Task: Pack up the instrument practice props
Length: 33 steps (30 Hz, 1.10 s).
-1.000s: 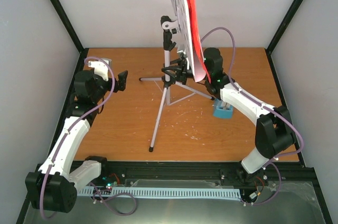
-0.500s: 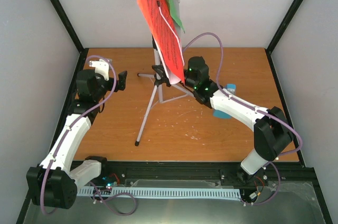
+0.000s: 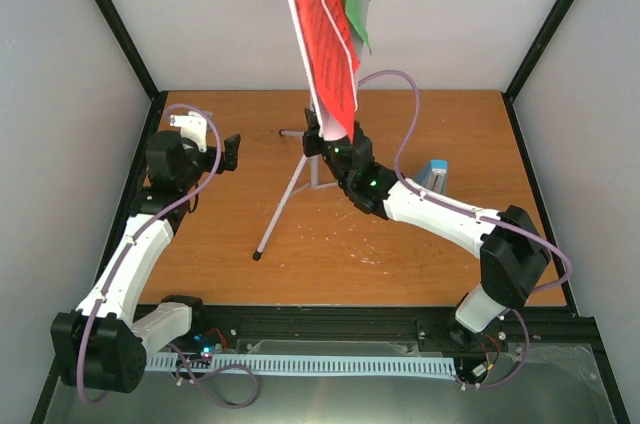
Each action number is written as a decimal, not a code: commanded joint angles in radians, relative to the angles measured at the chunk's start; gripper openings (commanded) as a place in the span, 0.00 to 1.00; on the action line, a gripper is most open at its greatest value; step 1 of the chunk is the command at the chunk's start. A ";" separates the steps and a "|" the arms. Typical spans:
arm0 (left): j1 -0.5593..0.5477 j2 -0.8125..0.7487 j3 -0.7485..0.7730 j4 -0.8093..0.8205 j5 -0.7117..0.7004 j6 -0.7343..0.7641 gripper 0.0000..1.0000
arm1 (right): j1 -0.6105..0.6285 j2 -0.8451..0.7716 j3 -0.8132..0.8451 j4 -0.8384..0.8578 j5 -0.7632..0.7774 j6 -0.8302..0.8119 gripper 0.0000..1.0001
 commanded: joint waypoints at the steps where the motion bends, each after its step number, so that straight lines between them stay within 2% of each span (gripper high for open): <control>1: 0.005 0.008 0.032 0.007 0.015 -0.020 0.99 | 0.059 0.000 0.046 -0.079 0.280 0.153 0.03; 10: 0.005 -0.009 0.030 0.002 0.025 -0.031 0.99 | 0.109 0.111 0.143 -0.105 0.281 0.151 0.03; 17: 0.004 0.001 0.033 0.001 0.010 -0.034 0.99 | 0.162 0.199 0.222 -0.119 0.352 0.160 0.03; 24: 0.005 -0.019 0.025 -0.002 0.002 -0.040 1.00 | 0.169 0.205 0.230 -0.143 0.325 0.192 0.05; 25: 0.005 -0.021 0.025 0.000 0.002 -0.040 0.99 | 0.169 0.196 0.219 -0.133 0.313 0.190 0.11; 31: 0.005 -0.014 0.026 0.003 0.036 -0.046 0.99 | 0.165 0.076 0.076 -0.012 0.196 0.124 0.64; 33: 0.005 -0.016 0.022 0.006 0.043 -0.049 0.99 | 0.164 0.015 0.011 0.037 0.162 0.073 0.77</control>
